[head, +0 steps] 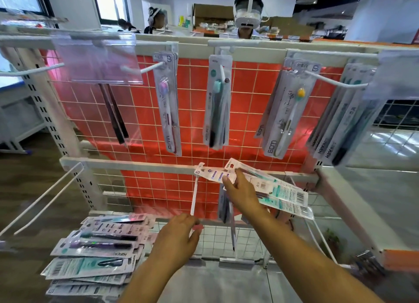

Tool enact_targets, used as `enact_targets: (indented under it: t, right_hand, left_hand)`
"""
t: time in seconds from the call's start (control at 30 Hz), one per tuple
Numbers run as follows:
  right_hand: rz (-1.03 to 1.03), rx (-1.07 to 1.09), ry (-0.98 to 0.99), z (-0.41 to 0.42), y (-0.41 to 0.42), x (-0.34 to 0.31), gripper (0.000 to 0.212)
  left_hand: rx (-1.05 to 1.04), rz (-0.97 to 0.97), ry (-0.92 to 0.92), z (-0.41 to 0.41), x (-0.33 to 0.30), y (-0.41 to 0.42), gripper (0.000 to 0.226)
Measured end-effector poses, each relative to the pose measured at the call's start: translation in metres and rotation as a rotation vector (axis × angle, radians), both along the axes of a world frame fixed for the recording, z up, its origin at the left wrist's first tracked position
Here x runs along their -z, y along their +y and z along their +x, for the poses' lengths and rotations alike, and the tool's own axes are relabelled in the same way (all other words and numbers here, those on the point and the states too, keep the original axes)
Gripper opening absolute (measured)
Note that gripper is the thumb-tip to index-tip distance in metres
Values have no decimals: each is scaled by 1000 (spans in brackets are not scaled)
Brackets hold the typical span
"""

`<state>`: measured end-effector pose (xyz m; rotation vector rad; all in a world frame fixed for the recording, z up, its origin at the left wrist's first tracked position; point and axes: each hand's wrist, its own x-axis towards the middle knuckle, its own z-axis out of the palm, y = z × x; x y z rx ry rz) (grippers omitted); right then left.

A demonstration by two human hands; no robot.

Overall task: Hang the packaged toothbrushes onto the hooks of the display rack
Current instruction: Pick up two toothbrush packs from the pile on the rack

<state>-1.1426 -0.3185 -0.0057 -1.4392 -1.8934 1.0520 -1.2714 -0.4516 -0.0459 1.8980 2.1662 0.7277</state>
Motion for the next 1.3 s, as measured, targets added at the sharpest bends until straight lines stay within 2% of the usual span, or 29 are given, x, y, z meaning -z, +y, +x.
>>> enact_targets:
  t: [0.13,0.23,0.37,0.47,0.6,0.67,0.7,0.77,0.9,1.1,1.17,1.23,1.3]
  right_hand:
    - [106,-42,-121,28,-1,17,29]
    - [244,-30,-163,51,7,22,24]
    - [370,34,-286,71,24,28,29]
    - [457,21,-350,74,35,29,38]
    - [367,-100,-563,65,50,27,79]
    - [280,-180,-676,60,53,25,89]
    - [239,-216,-699,59,55,25,90]
    - [193,-278,-729,57,56,26,85]
    - [204,-350,-829,55,56,37,80]
    - [400,-274,-831,60,52,52,68]
    - [409,-261,-804,60,48,53,63]
    - [450,-254,-785,60,45,54,61]
    - [493,-242,-776,62,42,57,60]
  left_hand:
    - [25,19,17,6,5,4,29]
    - [52,37,35,13,6,8,31]
    - [63,43,80,21,13,16,30]
    - [111,123,112,25,16,20,14]
    - [148,136,156,24,24,18,13]
    - [122,64,161,25,24,13,13]
    - [100,-7,107,24,25,15,17]
    - [66,22,83,22,34,17,24]
    - [112,75,80,23,37,17,13]
    - [93,82,127,22,37,15,14]
    - [75,-2,64,24,36,15,29]
    - [38,7,70,24,40,16,40]
    - [69,37,76,23,38,15,26]
